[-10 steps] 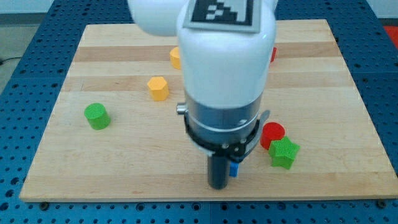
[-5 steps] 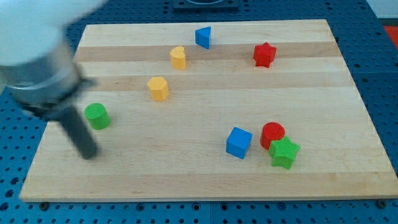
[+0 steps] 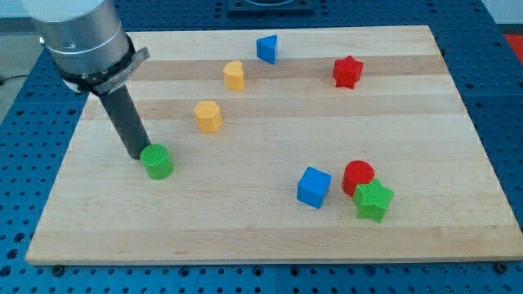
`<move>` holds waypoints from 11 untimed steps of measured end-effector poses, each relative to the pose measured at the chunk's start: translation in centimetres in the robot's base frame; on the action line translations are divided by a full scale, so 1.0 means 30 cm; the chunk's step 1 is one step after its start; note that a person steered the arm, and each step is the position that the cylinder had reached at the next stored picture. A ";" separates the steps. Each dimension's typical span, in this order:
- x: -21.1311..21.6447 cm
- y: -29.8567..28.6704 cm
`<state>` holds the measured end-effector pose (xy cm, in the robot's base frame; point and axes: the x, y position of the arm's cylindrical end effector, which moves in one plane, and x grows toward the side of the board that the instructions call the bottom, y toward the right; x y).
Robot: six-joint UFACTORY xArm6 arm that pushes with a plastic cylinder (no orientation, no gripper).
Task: Push the green circle into the green star
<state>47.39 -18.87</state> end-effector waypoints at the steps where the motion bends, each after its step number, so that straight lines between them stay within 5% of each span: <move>1: 0.010 -0.001; 5: 0.143 0.129; 8: 0.176 0.576; 11: 0.246 0.544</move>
<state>54.79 -2.56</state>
